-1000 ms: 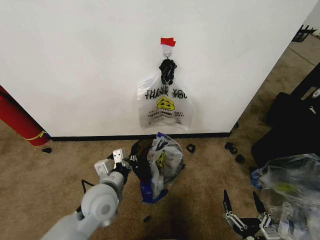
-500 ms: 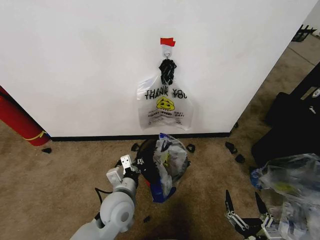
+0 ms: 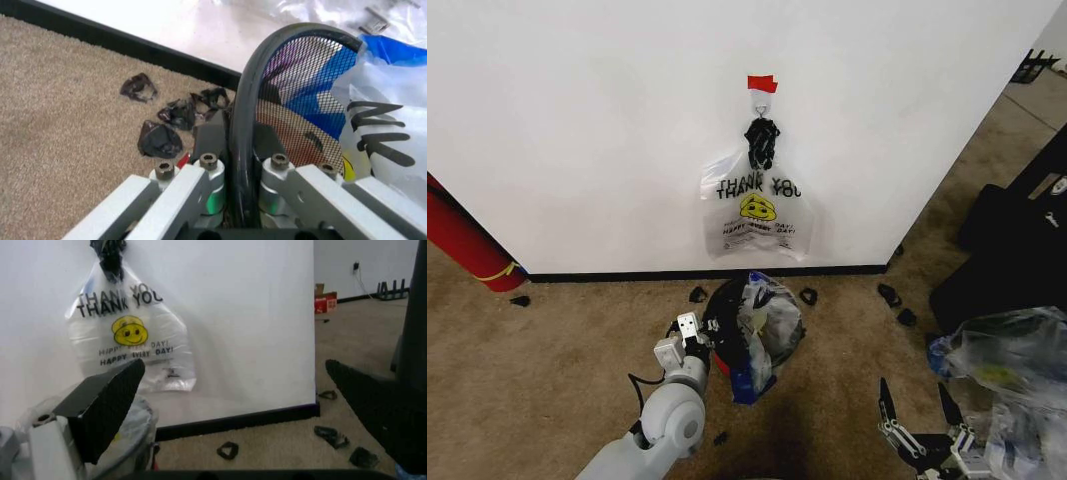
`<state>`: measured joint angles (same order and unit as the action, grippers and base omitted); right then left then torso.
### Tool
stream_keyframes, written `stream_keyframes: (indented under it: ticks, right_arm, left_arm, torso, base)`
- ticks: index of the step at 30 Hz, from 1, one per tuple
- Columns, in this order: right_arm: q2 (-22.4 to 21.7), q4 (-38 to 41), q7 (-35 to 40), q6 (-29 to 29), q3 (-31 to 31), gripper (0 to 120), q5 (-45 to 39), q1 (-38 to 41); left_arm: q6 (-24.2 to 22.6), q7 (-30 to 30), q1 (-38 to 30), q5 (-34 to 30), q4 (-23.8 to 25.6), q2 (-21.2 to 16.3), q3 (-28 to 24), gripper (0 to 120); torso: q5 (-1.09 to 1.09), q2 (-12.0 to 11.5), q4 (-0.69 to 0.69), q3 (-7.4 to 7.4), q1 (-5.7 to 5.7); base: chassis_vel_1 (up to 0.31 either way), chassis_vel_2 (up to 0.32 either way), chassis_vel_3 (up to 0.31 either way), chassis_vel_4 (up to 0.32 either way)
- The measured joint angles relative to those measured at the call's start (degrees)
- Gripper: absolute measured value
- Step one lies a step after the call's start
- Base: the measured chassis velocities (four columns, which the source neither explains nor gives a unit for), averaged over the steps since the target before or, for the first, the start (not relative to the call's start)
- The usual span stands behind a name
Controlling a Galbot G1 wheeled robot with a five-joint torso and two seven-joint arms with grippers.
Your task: Pick up the garbage bag from the wall and place it over the trash bin.
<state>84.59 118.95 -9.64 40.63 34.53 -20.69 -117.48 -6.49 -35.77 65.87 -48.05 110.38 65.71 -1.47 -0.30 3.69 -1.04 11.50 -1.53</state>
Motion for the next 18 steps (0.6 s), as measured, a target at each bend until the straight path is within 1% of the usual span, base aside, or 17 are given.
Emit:
stream_keyframes:
  ticks: [9,10,11,12,13,16,18]
  right_arm:
    - [-0.1,-0.5,0.1,-0.5,-0.1,100,-0.1,0.8]
    - [-0.2,-0.5,0.1,-0.6,0.0,100,-0.2,0.9]
    - [-0.2,-0.5,0.1,-0.7,0.0,100,-0.3,1.0]
    - [-0.2,-0.5,0.1,-0.7,0.0,100,-0.3,1.0]
    - [-0.3,-0.5,0.1,-0.7,0.0,100,-0.3,1.1]
    - [-0.2,-1.0,0.2,-0.8,-0.2,100,-0.4,1.3]
    - [-0.3,-1.2,0.2,-0.8,-0.3,100,-0.4,1.4]
  left_arm:
    - [-0.3,-0.3,0.2,-0.8,-1.0,0.3,0.2,3]
    - [-0.7,-0.3,0.2,-1.2,-0.8,0.3,0.3,5]
    - [-1.3,-0.3,0.1,-1.8,-0.6,0.3,0.4,10]
    - [-1.3,-0.3,0.1,-1.8,-0.6,0.3,0.4,10]
    - [-1.7,-0.4,0.0,-2.1,-0.5,0.3,0.4,12]
    - [-2.6,-0.5,-0.4,-2.9,-0.2,0.2,0.7,24]
    - [-2.9,-0.3,-0.4,-3.1,0.6,-0.4,1.1,34]
  torso:
    - [0.00,0.0,0.01,0.00,0.00]
    - [0.01,0.0,0.01,0.00,0.00]
    - [0.01,0.0,0.01,0.00,0.00]
    - [0.01,0.0,0.01,0.00,0.00]
    - [0.00,0.0,0.01,0.00,0.00]
    - [-0.01,0.0,0.00,0.00,0.00]
    - [-0.01,0.0,-0.01,0.00,0.00]
  base:
    - [0.000,0.000,0.000,0.000]
    - [0.000,0.000,0.000,0.000]
    - [0.000,0.000,0.000,0.000]
    - [0.000,0.000,0.000,0.000]
    - [0.000,0.000,0.000,0.000]
    - [0.000,0.000,0.000,0.000]
    - [0.000,0.000,0.000,0.000]
